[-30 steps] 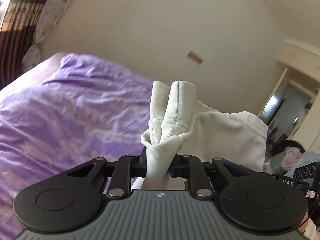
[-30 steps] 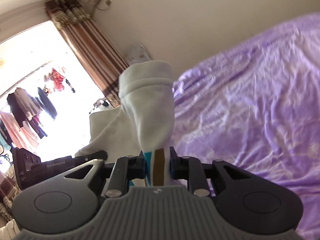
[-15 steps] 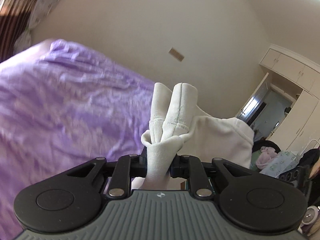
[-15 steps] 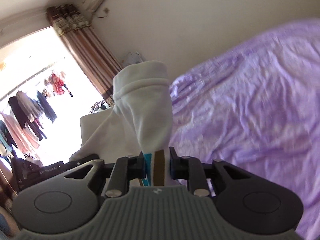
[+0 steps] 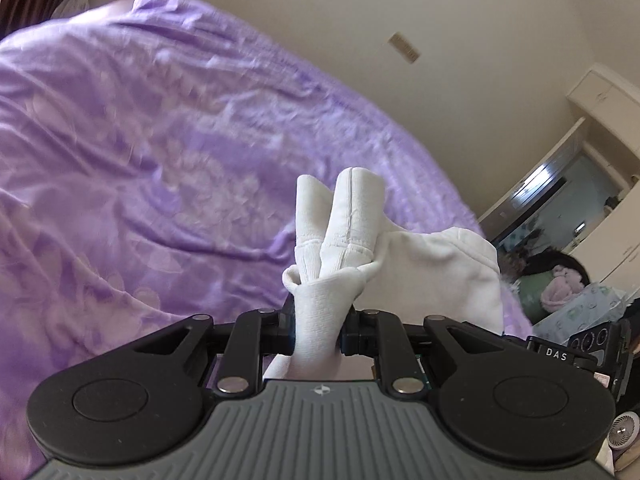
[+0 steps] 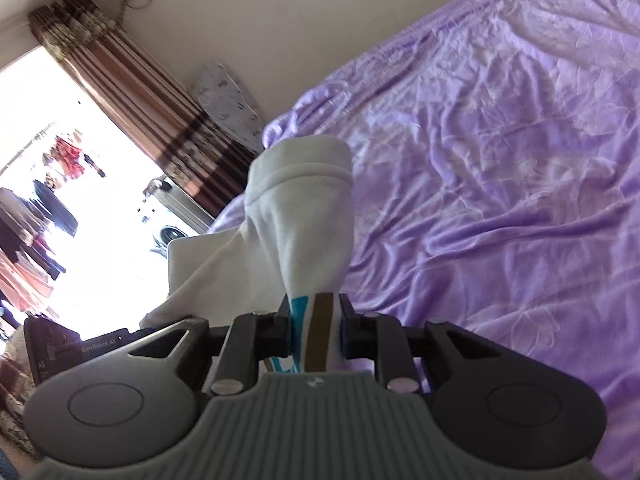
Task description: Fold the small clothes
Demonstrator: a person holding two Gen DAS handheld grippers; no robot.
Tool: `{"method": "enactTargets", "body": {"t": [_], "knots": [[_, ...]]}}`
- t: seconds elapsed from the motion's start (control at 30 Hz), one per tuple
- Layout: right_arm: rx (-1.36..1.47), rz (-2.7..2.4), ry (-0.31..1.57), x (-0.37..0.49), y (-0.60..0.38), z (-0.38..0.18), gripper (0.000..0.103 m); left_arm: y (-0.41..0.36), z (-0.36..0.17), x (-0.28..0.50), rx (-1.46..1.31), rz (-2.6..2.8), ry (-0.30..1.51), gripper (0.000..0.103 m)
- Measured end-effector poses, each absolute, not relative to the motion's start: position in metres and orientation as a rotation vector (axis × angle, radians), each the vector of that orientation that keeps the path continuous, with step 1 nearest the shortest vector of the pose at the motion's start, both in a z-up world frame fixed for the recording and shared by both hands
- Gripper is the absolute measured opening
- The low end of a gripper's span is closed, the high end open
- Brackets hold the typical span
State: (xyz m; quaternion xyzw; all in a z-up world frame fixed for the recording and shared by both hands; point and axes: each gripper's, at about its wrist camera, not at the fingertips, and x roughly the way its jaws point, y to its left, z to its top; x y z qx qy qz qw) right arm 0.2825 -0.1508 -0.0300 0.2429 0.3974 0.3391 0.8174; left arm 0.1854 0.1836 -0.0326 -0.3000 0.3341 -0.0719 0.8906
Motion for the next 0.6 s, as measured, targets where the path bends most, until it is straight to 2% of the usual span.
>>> {"method": "enactTargets", "body": {"t": [0.37,0.6], "knots": [[0.577,0.654,0.993,0.353,-0.142,-0.131,0.017,0.214,-0.122,0.237,-0.743,-0.123,0.849,0.023],[0.628,0.64,1.028,0.375,-0.147,-0.165,0.018,0.232,-0.139,0.24,-0.846,-0.159,0.858,0.031]]}}
